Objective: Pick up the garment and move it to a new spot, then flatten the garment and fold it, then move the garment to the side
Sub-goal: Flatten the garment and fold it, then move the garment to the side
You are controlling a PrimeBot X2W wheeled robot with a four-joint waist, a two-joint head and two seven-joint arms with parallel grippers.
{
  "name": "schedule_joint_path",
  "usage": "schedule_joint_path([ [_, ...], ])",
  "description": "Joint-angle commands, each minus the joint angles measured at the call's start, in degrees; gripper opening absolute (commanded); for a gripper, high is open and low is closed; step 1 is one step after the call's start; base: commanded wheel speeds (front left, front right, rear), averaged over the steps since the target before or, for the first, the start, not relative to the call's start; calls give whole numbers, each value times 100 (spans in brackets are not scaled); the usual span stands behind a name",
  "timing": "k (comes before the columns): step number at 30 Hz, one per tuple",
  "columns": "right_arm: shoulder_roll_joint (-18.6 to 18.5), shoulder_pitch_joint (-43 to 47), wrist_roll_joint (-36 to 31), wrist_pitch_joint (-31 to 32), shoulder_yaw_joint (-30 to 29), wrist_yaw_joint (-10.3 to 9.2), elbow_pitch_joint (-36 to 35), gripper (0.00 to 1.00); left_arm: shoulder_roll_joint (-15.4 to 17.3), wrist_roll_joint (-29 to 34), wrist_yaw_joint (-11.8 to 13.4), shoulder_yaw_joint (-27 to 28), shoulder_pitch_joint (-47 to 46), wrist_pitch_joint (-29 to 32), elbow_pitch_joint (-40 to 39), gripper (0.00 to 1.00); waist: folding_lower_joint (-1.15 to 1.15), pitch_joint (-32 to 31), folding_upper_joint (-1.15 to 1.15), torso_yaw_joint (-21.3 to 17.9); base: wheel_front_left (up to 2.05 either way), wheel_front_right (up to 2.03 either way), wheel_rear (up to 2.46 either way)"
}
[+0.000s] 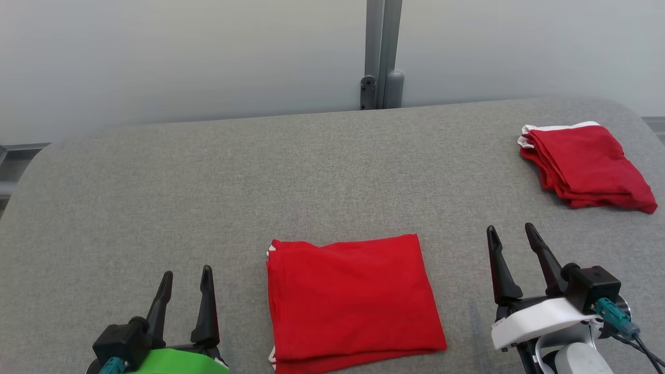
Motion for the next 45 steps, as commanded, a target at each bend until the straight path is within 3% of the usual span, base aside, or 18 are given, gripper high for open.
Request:
schedule_joint_path([
  [1,-3,81,25,-15,-18,-1,-7,100,-27,66,-45,42,58,-26,17,100,0,3,0,25,0,0,0],
  [13,-2,64,-63,21,55,-1,161,100,-174,246,-184,198,66,-26,94,100,0,9,0,135,0,0,0],
  [21,-5,-76,-353,978,316,-1,726,100,-259,331,-261,225,48,-23,139,100,0,99,0,300,0,0,0],
  [27,-8,-335,-151,1435,452,-1,1138,100,-353,355,-328,239,-56,-23,171,100,0,347,0,554,0,0,0],
  [42,-109,-1093,493,1773,768,-1,2476,100,-528,492,-490,319,-171,-23,322,100,0,618,0,986,0,0,0],
  [43,-110,-1114,537,1761,816,-1,2546,62,-533,504,-500,329,-165,-24,330,100,0,610,0,990,0,0,0],
  [44,-100,-1137,593,1761,873,-1,2607,42,-540,519,-505,337,-156,-24,335,100,0,599,0,991,0,0,0],
  [45,-93,-1153,661,1767,922,0,2661,31,-546,531,-502,346,-144,-23,340,100,0,587,0,987,0,0,0],
])
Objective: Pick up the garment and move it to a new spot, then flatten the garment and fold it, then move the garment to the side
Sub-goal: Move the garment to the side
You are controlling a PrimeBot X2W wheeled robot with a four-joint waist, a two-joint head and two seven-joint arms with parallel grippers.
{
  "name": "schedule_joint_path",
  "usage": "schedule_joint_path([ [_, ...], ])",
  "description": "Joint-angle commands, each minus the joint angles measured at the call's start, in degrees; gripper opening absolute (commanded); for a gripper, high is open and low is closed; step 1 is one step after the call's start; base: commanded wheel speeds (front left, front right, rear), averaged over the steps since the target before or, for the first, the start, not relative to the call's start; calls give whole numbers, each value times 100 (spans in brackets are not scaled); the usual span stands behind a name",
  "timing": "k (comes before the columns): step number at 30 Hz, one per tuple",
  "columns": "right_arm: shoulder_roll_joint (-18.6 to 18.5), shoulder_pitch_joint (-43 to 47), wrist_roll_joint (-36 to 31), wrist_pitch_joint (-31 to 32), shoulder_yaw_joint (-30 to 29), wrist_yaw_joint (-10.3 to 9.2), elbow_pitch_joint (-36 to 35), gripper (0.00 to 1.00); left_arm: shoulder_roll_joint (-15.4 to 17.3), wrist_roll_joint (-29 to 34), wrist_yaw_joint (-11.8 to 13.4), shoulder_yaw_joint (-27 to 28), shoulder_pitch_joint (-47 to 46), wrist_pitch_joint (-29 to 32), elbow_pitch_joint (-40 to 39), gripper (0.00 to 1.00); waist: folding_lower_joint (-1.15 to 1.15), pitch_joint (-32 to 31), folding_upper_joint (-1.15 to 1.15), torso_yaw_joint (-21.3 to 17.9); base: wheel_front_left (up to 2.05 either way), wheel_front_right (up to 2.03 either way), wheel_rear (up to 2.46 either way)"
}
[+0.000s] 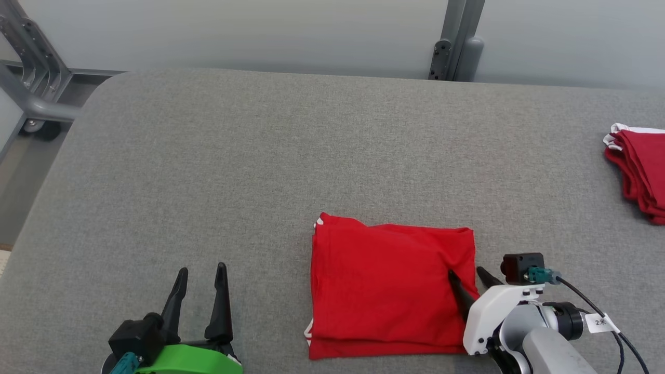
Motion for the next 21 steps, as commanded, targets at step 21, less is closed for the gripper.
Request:
schedule_joint_path([
  [21,-672,-566,180,-580,11,-4,-17,0,1,296,-127,98,-56,-18,-90,100,0,141,0,-1598,0,0,0],
])
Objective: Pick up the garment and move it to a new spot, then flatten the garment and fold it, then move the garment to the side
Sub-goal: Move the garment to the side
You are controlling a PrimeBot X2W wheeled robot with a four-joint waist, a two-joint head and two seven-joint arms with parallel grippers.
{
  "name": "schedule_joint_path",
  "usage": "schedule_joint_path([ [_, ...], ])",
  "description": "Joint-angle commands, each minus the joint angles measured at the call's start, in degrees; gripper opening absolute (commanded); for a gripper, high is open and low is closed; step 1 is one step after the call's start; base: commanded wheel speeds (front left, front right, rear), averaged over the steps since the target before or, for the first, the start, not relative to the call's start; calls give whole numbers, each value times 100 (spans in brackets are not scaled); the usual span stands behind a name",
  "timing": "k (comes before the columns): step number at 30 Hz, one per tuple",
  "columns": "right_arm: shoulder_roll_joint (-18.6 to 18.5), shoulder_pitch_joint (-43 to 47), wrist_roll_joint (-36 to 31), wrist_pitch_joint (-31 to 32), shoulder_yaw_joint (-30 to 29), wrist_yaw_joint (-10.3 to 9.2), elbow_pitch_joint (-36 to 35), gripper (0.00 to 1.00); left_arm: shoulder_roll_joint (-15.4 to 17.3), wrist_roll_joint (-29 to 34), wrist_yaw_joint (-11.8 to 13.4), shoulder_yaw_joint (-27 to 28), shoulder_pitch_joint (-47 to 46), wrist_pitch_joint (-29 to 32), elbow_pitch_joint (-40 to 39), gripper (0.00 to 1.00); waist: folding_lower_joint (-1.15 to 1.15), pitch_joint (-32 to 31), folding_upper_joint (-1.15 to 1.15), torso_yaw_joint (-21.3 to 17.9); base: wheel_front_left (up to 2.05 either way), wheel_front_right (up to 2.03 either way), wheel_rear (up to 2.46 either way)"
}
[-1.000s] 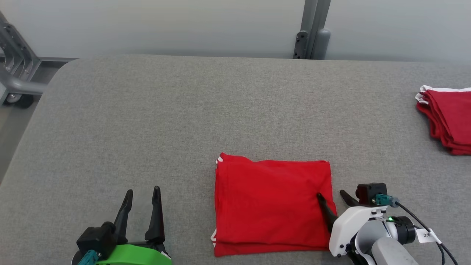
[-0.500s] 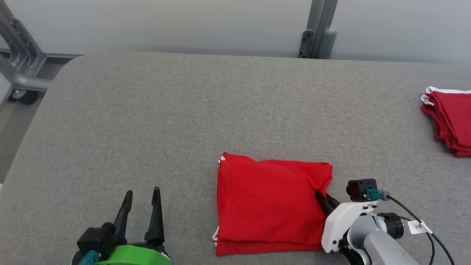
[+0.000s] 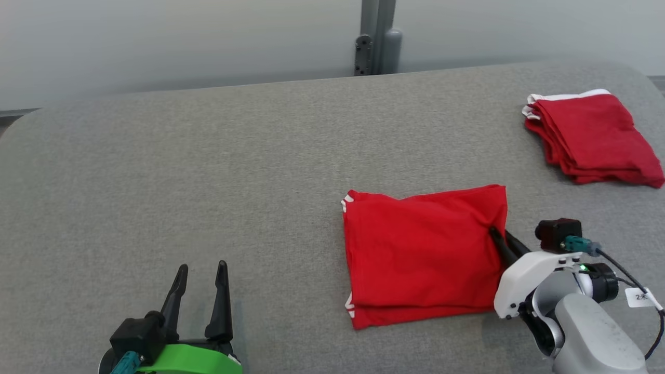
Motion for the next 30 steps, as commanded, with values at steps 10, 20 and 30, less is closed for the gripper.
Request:
schedule_joint_path([
  [10,-194,-202,-108,42,-385,-11,-441,0,102,168,-54,-124,-379,-1,-35,100,0,499,0,-1509,0,0,0],
  [20,-196,-324,-213,83,-560,-11,-730,0,150,178,-48,-215,-570,18,-12,100,0,684,0,-1480,0,0,0],
  [30,-323,-903,-331,237,-558,-11,-992,0,133,99,-14,-218,-655,-4,-6,100,0,776,0,-946,0,0,0],
])
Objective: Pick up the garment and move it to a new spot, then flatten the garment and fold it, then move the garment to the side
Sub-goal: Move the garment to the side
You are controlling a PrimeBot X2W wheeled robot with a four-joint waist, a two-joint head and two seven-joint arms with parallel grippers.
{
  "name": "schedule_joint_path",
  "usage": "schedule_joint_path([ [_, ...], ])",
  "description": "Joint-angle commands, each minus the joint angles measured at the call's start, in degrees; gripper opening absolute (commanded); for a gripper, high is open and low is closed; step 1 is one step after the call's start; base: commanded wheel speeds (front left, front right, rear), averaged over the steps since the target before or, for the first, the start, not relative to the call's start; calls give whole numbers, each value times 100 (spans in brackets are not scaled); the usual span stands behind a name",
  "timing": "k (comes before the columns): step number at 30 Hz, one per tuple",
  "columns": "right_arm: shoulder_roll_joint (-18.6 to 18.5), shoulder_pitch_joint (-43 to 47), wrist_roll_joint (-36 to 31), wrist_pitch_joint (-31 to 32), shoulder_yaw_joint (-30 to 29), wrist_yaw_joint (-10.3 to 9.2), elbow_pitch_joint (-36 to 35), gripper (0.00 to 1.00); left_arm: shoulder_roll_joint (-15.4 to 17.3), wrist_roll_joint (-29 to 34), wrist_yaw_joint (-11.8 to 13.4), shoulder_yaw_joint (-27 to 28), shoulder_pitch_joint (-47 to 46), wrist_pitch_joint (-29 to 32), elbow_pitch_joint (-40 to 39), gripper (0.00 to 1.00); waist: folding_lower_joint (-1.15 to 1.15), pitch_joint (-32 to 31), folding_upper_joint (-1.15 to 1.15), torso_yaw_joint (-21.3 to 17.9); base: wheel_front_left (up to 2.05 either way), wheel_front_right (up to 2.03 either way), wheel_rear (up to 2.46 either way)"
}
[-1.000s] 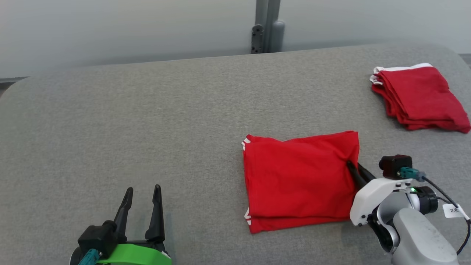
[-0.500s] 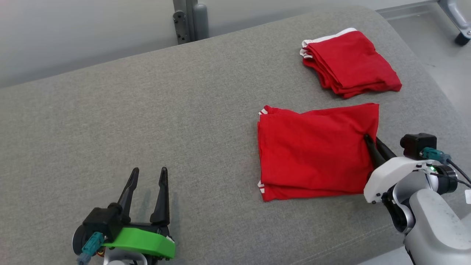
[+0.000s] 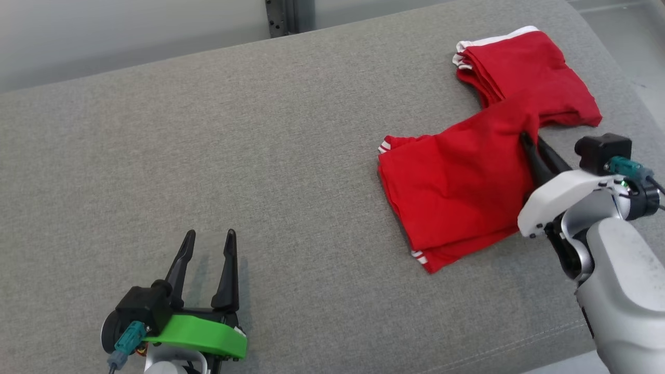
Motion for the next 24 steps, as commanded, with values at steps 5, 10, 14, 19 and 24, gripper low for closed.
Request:
schedule_joint_path([
  [5,-258,-657,-175,151,-100,-9,50,0,3,-39,21,10,-122,-35,-2,100,0,87,0,400,0,0,0],
  [10,-482,-1116,-186,237,-232,-9,320,0,-22,-59,22,1,-144,-37,4,100,0,119,0,623,0,0,0],
  [14,-758,-1384,-310,269,-302,-9,578,0,-41,-58,5,-13,-174,-43,-1,100,0,164,0,788,0,0,0],
  [19,-1093,-1648,-451,313,-275,-9,853,0,-41,-16,-9,5,-177,-45,-43,100,0,277,0,927,0,0,0],
  [24,-1492,-1955,-566,289,-280,-10,1165,0,-28,34,-29,-15,-228,-45,-102,100,0,449,0,1048,0,0,0],
])
